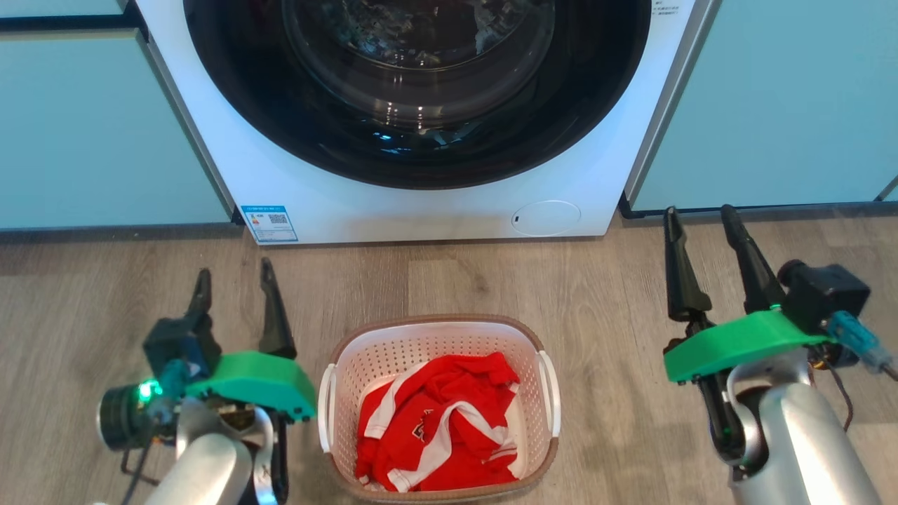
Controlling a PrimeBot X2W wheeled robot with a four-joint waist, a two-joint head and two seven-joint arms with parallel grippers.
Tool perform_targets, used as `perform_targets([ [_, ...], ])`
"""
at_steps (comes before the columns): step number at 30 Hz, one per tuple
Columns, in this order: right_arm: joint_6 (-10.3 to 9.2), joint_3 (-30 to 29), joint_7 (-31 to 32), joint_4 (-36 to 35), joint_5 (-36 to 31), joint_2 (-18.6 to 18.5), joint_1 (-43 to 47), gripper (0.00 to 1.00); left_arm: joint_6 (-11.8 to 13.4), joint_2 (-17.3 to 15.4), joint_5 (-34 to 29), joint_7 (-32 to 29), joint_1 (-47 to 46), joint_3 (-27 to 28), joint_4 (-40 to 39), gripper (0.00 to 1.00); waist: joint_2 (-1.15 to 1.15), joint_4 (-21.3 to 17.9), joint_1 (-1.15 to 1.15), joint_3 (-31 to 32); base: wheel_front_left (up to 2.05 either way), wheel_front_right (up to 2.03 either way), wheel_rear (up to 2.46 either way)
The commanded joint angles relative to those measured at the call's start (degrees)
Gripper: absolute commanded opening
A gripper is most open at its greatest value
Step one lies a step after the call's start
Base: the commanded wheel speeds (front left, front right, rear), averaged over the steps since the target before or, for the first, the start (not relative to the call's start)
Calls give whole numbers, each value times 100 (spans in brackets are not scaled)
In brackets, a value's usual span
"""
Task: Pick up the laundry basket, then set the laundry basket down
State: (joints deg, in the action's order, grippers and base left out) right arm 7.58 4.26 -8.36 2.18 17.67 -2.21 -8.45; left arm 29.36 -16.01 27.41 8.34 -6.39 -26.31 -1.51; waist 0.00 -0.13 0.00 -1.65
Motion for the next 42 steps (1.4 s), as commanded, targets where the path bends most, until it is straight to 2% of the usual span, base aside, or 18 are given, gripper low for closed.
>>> perform_targets([
  [1, -6, 139, -88, -194, -193, -46, -309, 100, 73, -177, -180, 88, -371, 59, -184, 100, 0, 0, 0, -5, 0, 0, 0],
  [8, -7, 259, -222, 15, -312, -51, -346, 100, -38, -150, -450, 222, -375, 13, -285, 100, 0, -14, 0, -22, 0, 0, 0],
  [16, -7, 374, -356, 175, -582, -55, -454, 100, -533, 119, -841, 356, -293, 370, -448, 100, 0, -28, 0, -20, 0, 0, 0],
  [18, -8, 404, -389, 98, -616, -57, -495, 100, -715, 162, -1035, 390, -298, 431, -604, 100, 0, -27, 0, -27, 0, 0, 0],
  [21, -8, 444, -440, -86, -674, -58, -546, 100, -845, 269, -1308, 440, -286, 604, -874, 100, 0, -23, 0, -37, 0, 0, 0],
  [31, -8, 500, -607, -696, -994, -64, -577, 100, -1077, 502, -2194, 608, -207, 922, -1489, 100, 0, -24, 0, -55, 0, 0, 0],
  [35, -9, 496, -664, -544, -1053, -66, -490, 100, -1550, 661, -2184, 665, -69, 1098, -1228, 100, 0, -36, 0, -37, 0, 0, 0],
  [42, -9, 560, -664, 298, -594, -66, -298, 100, -2419, 1031, -1924, 665, 259, 1518, -270, 100, 0, -58, 0, 24, 0, 0, 0],
])
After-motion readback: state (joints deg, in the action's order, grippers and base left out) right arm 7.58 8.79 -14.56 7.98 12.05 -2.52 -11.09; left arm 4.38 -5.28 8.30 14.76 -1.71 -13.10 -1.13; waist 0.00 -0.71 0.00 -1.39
